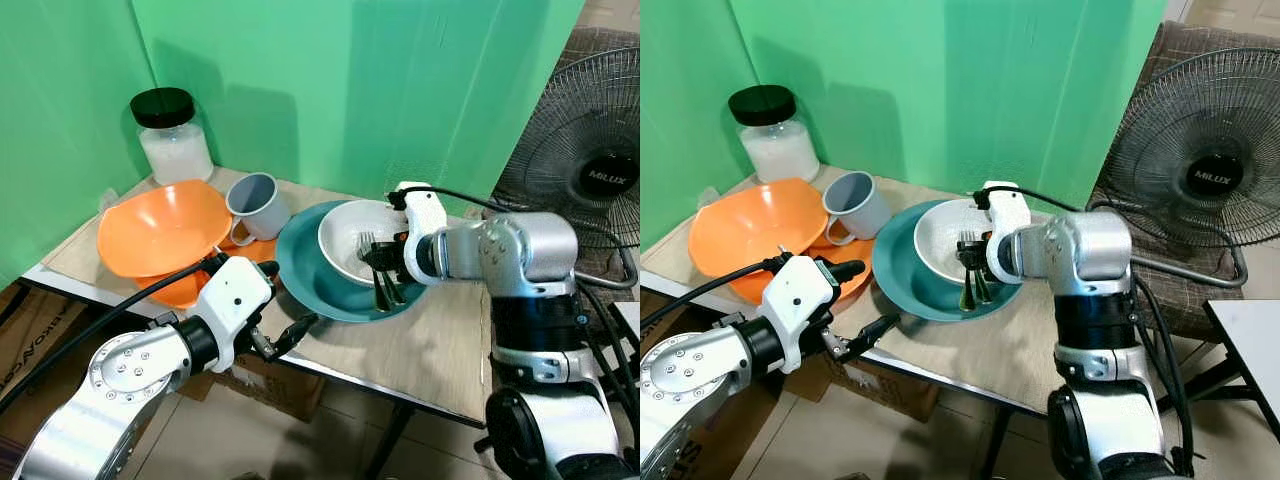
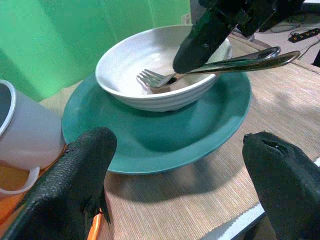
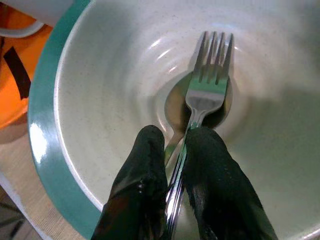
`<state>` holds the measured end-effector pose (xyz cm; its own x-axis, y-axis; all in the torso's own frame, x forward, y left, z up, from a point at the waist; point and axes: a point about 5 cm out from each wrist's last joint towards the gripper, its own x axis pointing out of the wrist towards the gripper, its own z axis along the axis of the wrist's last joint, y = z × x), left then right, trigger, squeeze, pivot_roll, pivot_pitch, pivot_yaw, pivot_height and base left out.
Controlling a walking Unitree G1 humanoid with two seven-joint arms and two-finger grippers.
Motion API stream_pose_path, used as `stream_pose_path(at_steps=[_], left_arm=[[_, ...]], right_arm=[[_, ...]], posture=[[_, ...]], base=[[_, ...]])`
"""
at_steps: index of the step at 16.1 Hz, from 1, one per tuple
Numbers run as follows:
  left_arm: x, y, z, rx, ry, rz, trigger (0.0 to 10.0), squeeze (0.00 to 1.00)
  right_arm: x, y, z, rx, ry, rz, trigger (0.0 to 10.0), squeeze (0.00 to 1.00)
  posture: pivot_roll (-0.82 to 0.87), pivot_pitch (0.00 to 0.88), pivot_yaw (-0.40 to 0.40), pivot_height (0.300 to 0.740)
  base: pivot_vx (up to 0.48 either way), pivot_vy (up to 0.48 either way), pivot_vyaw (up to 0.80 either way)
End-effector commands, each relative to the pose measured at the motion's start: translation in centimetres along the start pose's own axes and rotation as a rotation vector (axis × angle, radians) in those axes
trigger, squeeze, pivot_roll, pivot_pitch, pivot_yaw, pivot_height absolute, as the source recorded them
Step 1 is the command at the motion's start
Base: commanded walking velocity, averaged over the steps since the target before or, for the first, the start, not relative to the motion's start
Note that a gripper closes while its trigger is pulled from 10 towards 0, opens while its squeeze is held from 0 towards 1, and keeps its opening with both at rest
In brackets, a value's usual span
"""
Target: Setting the table
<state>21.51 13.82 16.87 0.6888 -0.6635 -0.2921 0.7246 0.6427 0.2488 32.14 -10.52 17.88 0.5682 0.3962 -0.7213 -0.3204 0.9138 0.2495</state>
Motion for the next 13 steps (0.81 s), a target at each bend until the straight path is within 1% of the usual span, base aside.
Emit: stream_pose_path(at_steps=[1, 2, 3, 6, 11, 12, 13], left_arm=[[-0.02, -0.17, 0.17, 0.015, -0.006, -0.009, 10.0, 0.0], [0.0, -0.17, 0.19, 0.015, -0.007, -0.009, 10.0, 0.0], [0.01, -0.17, 0.19, 0.015, -0.007, -0.009, 10.0, 0.0], [0.05, -0.17, 0.19, 0.014, -0.009, -0.012, 10.0, 0.0], [0.16, -0.13, 0.25, 0.015, -0.012, -0.011, 10.0, 0.0], [0.17, -0.13, 0.26, 0.015, -0.012, -0.01, 10.0, 0.0], [0.17, -0.13, 0.26, 0.016, -0.012, -0.01, 10.0, 0.0]], right_arm=[[-0.34, 0.19, 0.3, -0.014, -0.026, 0.013, 10.0, 0.62], [-0.49, 0.22, 0.39, -0.006, -0.026, 0.013, 10.0, 0.95], [-0.59, 0.27, 0.41, -0.004, -0.024, 0.016, 10.0, 1.0], [-0.92, 0.37, 0.37, -0.006, -0.02, 0.024, 10.0, 1.0], [-0.87, 0.2, 0.19, -0.005, -0.008, 0.007, 10.0, 1.0], [-0.8, 0.16, 0.1, -0.007, -0.004, 0.003, 10.0, 0.15], [-0.68, 0.12, -0.1, -0.004, 0.004, -0.002, 10.0, 0.0]], posture=[[-0.15, 0.029, -0.02, 0.74], [-0.15, 0.029, -0.02, 0.74], [-0.15, 0.029, -0.02, 0.74], [-0.15, 0.026, -0.019, 0.74], [-0.15, 0.025, -0.018, 0.74], [-0.15, 0.023, -0.021, 0.74], [-0.15, 0.023, -0.021, 0.74]], base=[[0.0, 0.0, 0.0], [0.0, 0.0, 0.0], [0.0, 0.0, 0.0], [0.0, 0.0, 0.0], [0.0, 0.0, 0.0], [0.0, 0.0, 0.0], [0.0, 0.0, 0.0]])
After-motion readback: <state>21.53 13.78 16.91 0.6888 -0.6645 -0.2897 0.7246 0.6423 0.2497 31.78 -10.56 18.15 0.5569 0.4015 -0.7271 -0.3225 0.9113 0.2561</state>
